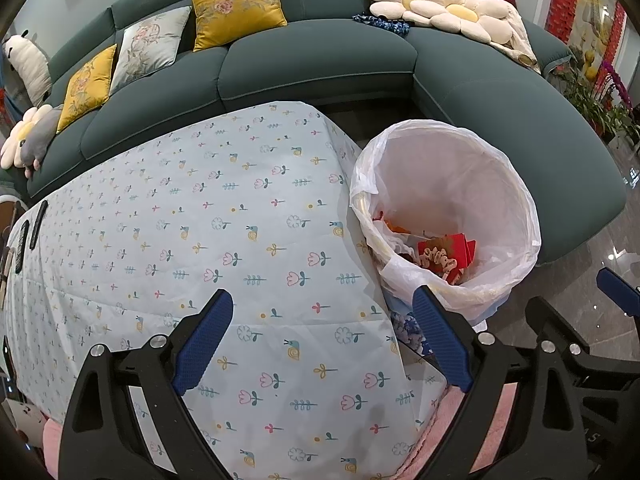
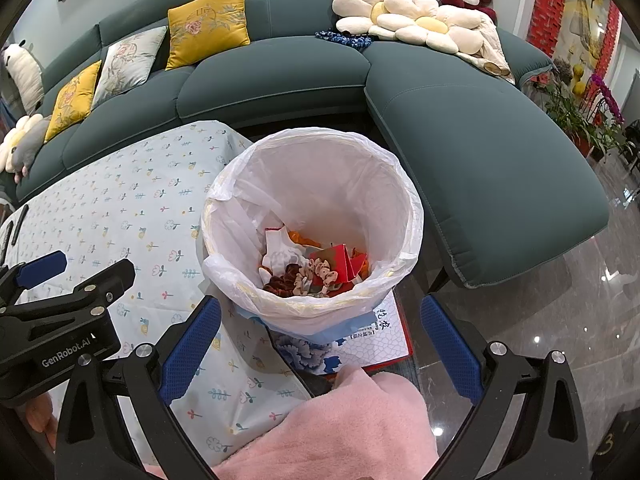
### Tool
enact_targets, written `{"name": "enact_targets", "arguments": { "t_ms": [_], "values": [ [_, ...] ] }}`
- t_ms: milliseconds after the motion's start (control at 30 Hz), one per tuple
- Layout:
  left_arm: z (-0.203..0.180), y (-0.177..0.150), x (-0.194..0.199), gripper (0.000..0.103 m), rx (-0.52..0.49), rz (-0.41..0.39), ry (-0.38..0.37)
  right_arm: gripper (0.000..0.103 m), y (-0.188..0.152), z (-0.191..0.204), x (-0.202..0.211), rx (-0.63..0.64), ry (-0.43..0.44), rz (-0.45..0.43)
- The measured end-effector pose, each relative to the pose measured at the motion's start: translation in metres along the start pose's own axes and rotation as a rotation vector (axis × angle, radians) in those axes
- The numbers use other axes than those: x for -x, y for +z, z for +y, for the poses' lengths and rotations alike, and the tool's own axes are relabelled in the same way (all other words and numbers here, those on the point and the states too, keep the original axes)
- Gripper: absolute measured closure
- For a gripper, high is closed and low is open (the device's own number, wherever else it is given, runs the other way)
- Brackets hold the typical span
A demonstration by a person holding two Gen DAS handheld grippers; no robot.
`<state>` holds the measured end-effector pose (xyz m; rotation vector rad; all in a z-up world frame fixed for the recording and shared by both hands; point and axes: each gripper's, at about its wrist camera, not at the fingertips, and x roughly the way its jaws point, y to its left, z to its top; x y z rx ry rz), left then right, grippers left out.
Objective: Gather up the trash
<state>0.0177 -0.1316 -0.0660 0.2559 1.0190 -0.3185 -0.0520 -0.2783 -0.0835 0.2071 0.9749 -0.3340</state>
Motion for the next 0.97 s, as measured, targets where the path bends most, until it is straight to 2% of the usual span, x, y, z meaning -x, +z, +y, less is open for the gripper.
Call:
{"name": "enact_targets", "arguments": {
  "t_ms": [967],
  "values": [
    [0.0017,-0.0015,-0.0043,0.016,-0.015,0.001,-0.008,0.007,-0.0041,-0.0041,-0.0048,-0.006,-0.007,0.013]
  ]
}}
